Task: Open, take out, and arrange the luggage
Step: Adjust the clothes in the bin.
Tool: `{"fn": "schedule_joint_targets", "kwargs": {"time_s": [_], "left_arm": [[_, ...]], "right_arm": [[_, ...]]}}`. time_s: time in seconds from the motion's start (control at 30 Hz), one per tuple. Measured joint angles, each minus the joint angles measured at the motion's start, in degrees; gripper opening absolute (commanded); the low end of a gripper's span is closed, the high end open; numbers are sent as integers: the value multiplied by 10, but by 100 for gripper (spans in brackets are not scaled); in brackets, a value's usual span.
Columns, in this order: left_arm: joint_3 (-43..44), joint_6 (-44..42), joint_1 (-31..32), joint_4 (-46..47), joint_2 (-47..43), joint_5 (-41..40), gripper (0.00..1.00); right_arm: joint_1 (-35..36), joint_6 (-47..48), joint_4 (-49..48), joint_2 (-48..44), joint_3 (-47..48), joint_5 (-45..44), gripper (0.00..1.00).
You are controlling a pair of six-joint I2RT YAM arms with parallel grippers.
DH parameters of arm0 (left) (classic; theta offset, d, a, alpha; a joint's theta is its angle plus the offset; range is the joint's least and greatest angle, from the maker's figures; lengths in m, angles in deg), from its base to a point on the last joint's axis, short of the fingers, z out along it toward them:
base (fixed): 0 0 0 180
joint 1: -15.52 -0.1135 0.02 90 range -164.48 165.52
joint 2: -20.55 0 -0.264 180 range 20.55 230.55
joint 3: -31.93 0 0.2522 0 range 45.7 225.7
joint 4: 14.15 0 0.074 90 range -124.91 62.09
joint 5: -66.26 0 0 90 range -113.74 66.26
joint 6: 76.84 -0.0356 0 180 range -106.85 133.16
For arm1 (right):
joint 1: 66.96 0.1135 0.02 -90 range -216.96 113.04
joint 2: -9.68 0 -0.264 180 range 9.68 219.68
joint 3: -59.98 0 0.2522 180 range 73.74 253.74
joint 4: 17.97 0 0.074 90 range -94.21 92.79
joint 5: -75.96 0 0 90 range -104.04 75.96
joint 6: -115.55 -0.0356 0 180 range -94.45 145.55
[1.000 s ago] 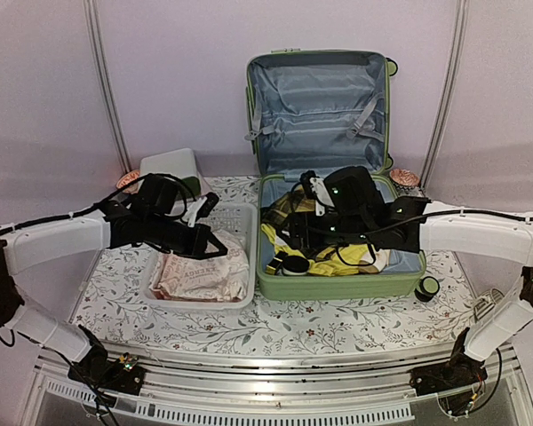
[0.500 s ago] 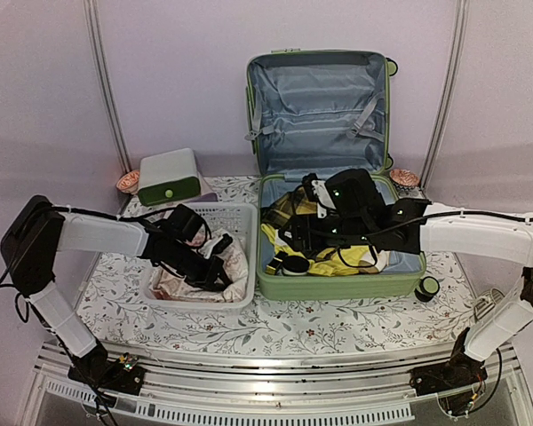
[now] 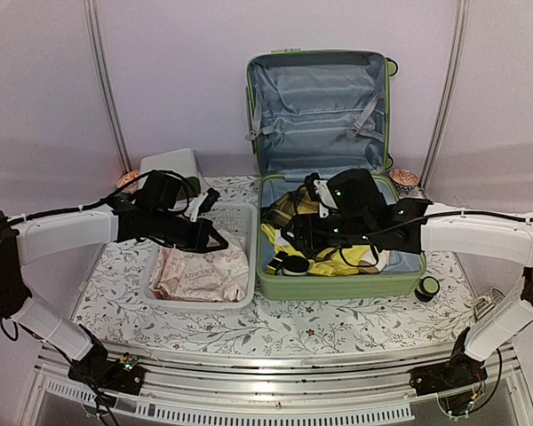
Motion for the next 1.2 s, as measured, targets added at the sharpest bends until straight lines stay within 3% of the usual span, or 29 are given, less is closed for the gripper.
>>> {"fn": "schedule_joint_targets", "kwargs": {"time_s": [0.13, 0.4, 0.7, 0.77, 0.8, 0.87, 0.9, 0.93, 1.2], "left_arm": [[-7, -1, -35, 40, 37, 6, 0], [-19, -4, -89, 129, 207, 51, 0], [-24, -20, -86, 95, 88, 14, 1], [-24, -25, -82, 88, 44, 5, 10], [-24, -29, -80, 85, 26, 3, 23], [-24, -40, -74, 78, -12, 2, 55], [-24, -44, -70, 72, -30, 0, 80], [-24, -47, -68, 66, -43, -5, 96], [-57, -24, -66, 34, -184, -144, 98]], "right_arm": [[0, 0, -1, -7, -10, 0, 78], [0, -2, -5, -37, -30, -1, 79], [-7, 0, -7, -60, -46, -14, 79], [-11, 7, -7, -60, -46, -16, 79], [-13, 11, -7, -60, -46, -17, 80], [-19, 21, -5, -61, -46, -24, 84], [-23, 27, -3, -62, -46, -28, 91], [-28, 31, -1, -64, -46, -30, 99], [-49, 42, 54, -64, 14, -103, 99]]}}
